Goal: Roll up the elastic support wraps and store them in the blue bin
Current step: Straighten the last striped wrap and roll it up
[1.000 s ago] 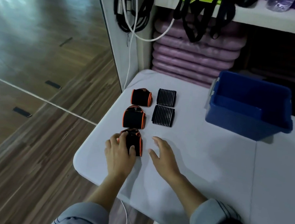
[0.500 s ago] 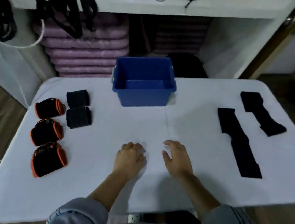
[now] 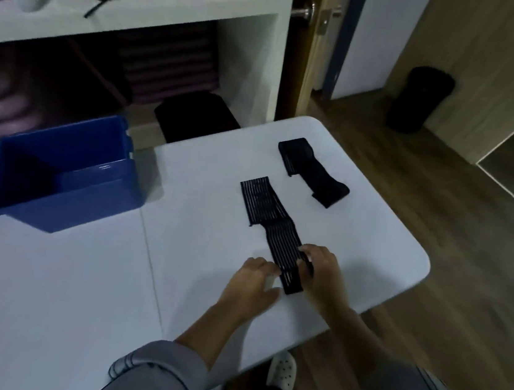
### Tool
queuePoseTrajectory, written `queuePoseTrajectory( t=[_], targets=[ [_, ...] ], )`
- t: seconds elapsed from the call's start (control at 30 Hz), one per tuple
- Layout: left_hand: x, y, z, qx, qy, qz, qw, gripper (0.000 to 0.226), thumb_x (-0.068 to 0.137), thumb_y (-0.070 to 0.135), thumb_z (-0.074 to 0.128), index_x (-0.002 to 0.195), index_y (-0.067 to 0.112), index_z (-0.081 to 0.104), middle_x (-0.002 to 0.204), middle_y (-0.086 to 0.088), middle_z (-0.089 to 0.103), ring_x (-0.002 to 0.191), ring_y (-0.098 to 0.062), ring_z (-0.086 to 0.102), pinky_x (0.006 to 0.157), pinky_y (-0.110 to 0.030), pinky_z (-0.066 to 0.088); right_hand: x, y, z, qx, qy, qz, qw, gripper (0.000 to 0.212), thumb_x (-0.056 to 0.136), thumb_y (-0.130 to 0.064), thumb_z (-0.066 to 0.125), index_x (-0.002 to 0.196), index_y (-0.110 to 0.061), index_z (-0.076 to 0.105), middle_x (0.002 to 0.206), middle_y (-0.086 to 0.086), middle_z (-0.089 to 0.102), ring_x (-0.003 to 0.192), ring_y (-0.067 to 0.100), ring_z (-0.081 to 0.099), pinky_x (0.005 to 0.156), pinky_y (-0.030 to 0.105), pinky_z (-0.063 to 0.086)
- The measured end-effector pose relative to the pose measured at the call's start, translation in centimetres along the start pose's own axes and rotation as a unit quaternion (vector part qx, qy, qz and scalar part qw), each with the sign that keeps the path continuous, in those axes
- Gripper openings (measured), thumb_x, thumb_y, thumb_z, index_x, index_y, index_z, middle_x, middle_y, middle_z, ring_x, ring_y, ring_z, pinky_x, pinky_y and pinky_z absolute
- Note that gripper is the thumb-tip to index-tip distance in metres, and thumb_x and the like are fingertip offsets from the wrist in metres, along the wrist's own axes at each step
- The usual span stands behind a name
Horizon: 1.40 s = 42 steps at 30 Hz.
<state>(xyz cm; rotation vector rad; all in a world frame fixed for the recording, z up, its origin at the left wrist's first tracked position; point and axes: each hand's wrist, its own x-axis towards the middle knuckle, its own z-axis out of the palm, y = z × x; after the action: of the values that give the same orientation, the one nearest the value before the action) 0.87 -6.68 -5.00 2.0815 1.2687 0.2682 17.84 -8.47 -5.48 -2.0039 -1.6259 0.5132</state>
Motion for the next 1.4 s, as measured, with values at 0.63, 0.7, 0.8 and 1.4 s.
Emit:
queuePoseTrajectory(
  t=[0.63, 0.7, 0.8, 1.4],
  targets=[
    [6.8, 3.4, 2.6, -0.033, 0.067, -0.101, 0.992, 0.014, 0.091, 0.012, 0.046, 0.079, 0.006, 0.051, 0.073, -0.007, 0.057, 0.068, -0.024, 0.054, 0.06, -0.031, 0.04, 7.4, 7.4, -3.0, 0.032, -0.02, -0.016, 0.999, 0.026, 0.089, -0.011, 0.055, 0.115, -0.011, 0.06, 0.114, 0.008, 0.062, 0.104, 0.025, 0.055, 0.086, 0.03, 0.043],
    [7.8, 3.3, 1.6, -0.088, 0.103, -0.16, 0.978, 0.019, 0.093, 0.013, 0.046, 0.075, 0.006, 0.046, 0.065, -0.006, 0.052, 0.058, -0.02, 0.048, 0.055, -0.029, 0.037, 9.3, 7.3, -2.9, 0.046, -0.008, -0.025, 0.999, 0.026, 0.087, -0.009, 0.056, 0.113, -0.009, 0.061, 0.111, 0.011, 0.064, 0.102, 0.028, 0.057, 0.084, 0.034, 0.047],
    [9.5, 3.0, 0.1, -0.102, 0.147, -0.181, 0.967, 0.014, 0.093, 0.015, 0.047, 0.085, 0.005, 0.054, 0.071, -0.011, 0.06, 0.062, -0.024, 0.055, 0.055, -0.031, 0.044, 12.9, 6.5, -2.5, 0.051, 0.0, -0.056, 0.997, 0.029, 0.086, -0.008, 0.056, 0.114, -0.007, 0.059, 0.108, 0.013, 0.063, 0.1, 0.032, 0.056, 0.084, 0.039, 0.047],
    [12.8, 1.8, -1.1, -0.15, 0.184, -0.206, 0.949, 0.009, 0.093, 0.015, 0.051, 0.095, 0.015, 0.059, 0.07, -0.003, 0.062, 0.062, -0.017, 0.058, 0.057, -0.026, 0.049, 20.8, 7.4, -1.7, -0.104, -0.081, -0.071, 0.989, 0.041, 0.078, -0.018, 0.056, 0.119, -0.018, 0.053, 0.114, 0.008, 0.059, 0.096, 0.033, 0.057, 0.079, 0.042, 0.049]
  ],
)
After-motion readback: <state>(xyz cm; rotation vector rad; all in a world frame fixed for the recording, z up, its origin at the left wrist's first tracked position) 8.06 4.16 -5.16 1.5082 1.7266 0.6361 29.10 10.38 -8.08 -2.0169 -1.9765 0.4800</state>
